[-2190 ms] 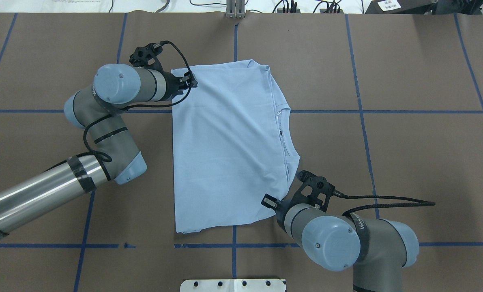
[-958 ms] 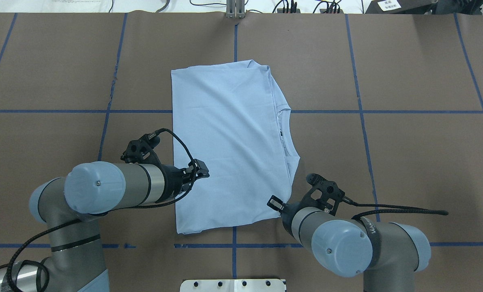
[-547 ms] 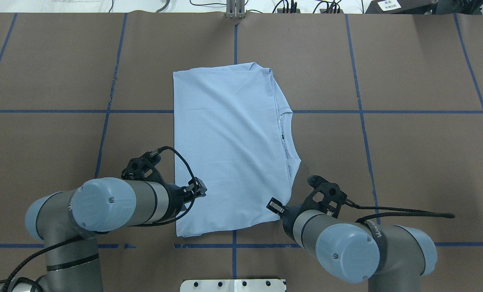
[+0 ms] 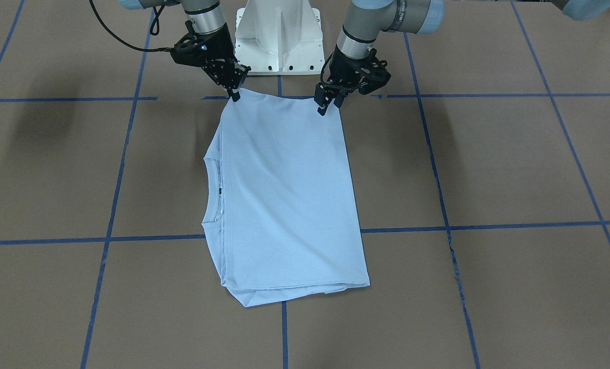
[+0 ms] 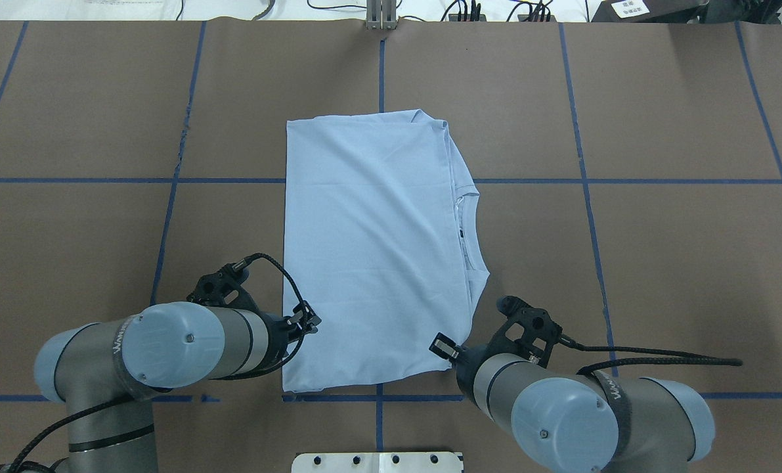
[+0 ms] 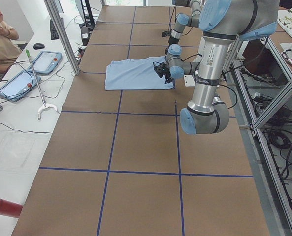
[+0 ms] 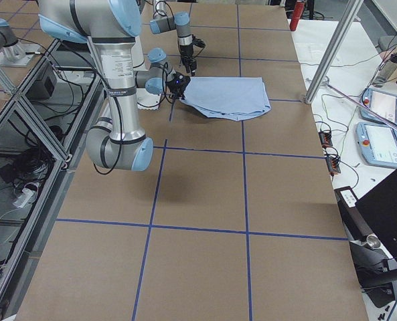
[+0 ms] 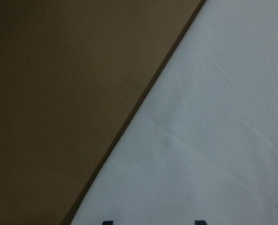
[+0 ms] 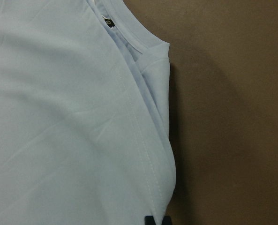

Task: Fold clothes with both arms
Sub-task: 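Grasp both near corners of the shirt with the left and right grippers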

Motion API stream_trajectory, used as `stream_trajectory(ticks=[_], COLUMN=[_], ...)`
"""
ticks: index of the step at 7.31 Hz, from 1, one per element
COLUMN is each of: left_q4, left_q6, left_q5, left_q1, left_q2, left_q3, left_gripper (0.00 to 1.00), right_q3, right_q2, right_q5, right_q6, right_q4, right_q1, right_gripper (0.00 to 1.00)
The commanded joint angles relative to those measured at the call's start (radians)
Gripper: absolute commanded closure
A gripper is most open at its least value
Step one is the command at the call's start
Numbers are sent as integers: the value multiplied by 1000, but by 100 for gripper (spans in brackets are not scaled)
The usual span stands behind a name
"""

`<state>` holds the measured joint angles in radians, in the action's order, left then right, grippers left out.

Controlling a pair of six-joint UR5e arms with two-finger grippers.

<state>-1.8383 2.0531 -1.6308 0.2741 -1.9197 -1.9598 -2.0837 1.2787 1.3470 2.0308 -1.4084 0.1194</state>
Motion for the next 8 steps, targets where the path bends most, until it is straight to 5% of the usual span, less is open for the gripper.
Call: stream_trajectory(ticks=[1, 6, 8], left_q4=[11, 13, 16], left_q6=[10, 108, 107], left_q5=[0, 3, 6], left_q1=[-12, -150, -141], left_q2=[24, 34, 34], left_q3=[-4, -8, -8], left_gripper=[35, 36, 47], right_q3=[-21, -21, -24], right_q2=[-1, 1, -1], right_q5=[-2, -23, -25], right_q6=[0, 11, 12], right_q4=[-44, -47, -70], right_q1=[-7, -36, -38], right_gripper=[100, 100, 100])
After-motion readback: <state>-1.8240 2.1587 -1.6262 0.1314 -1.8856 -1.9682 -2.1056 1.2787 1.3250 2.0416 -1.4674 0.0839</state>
